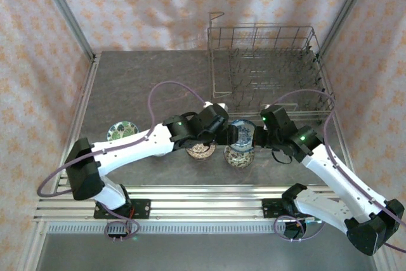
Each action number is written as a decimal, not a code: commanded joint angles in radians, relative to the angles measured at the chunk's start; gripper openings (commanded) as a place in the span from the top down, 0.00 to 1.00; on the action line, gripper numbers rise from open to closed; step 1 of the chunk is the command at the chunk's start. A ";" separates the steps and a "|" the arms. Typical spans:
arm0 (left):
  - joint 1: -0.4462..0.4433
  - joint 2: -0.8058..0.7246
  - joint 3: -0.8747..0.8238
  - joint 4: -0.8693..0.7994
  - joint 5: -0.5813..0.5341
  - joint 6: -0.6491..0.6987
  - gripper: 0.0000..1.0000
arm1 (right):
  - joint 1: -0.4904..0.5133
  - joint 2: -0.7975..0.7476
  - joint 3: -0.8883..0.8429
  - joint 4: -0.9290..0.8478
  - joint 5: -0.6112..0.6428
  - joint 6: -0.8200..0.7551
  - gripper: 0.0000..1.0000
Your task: Load the bowls into the dish rack
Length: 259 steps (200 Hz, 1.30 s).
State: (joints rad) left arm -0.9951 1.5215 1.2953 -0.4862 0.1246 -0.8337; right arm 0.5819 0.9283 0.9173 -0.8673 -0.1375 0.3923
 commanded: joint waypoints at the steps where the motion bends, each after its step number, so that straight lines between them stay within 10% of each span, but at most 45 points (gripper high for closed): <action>1: -0.001 -0.057 0.039 -0.055 -0.083 0.043 0.38 | 0.009 -0.020 0.056 -0.008 0.036 0.001 1.00; 80: 0.131 -0.165 0.096 -0.140 -0.085 0.103 0.36 | 0.011 0.010 0.222 -0.007 0.047 -0.035 1.00; 133: 0.268 -0.218 0.081 -0.148 -0.015 0.125 0.35 | -0.010 0.140 0.436 0.014 0.268 -0.090 1.00; 259: 0.429 -0.106 0.067 -0.075 0.185 0.227 0.35 | -0.411 0.526 0.736 0.094 0.576 -0.292 1.00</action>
State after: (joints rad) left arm -0.5888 1.4101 1.3605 -0.5922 0.2699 -0.6525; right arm 0.2192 1.4319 1.5978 -0.8272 0.2970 0.1928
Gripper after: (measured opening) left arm 0.651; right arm 0.042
